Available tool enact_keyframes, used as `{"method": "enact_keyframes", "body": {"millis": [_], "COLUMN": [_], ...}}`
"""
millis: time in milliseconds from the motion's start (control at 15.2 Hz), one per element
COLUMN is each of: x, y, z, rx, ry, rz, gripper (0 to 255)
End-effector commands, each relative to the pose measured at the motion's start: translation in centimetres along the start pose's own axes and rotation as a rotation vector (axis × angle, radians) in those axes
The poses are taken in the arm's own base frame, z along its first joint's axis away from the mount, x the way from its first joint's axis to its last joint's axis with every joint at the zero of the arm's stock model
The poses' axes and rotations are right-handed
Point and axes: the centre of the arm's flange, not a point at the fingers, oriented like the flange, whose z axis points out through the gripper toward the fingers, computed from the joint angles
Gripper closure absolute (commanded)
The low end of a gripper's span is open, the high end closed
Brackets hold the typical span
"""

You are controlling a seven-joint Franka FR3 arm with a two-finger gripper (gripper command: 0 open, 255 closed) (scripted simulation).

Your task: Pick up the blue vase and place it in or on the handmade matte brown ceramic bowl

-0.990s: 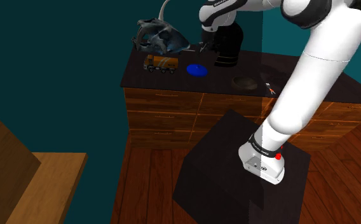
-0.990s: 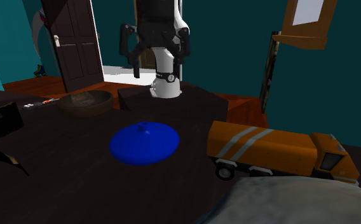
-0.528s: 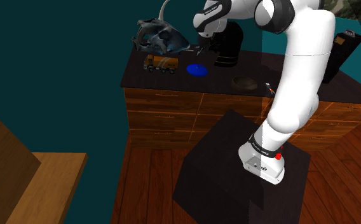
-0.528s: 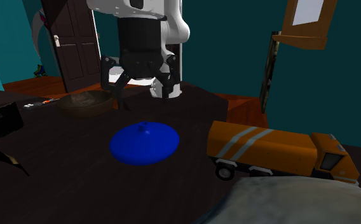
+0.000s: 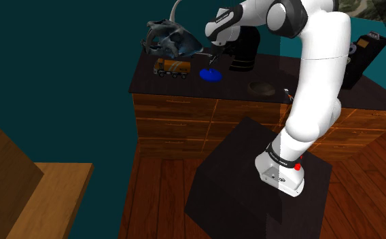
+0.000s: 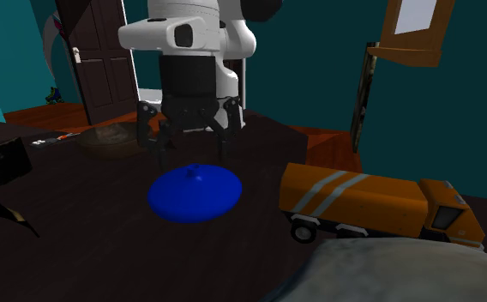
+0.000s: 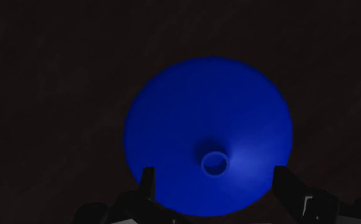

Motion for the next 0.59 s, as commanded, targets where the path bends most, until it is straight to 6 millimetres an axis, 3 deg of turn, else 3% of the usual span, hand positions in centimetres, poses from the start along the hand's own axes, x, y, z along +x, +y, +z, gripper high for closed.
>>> {"method": "enact_keyframes", "body": {"millis": [0, 330, 396, 528], "x": [-0.02, -0.02, -0.02, -0.02], "y": [0.02, 0.02, 0.02, 0.02], "z": [0.09, 0.08, 0.08, 0.08], "rx": [0.0, 0.0, 0.0, 0.0], "ry": [0.0, 0.0, 0.0, 0.0], "rz": [0.0, 0.0, 0.0, 0.0], "gripper": [0, 0, 255, 255]}}
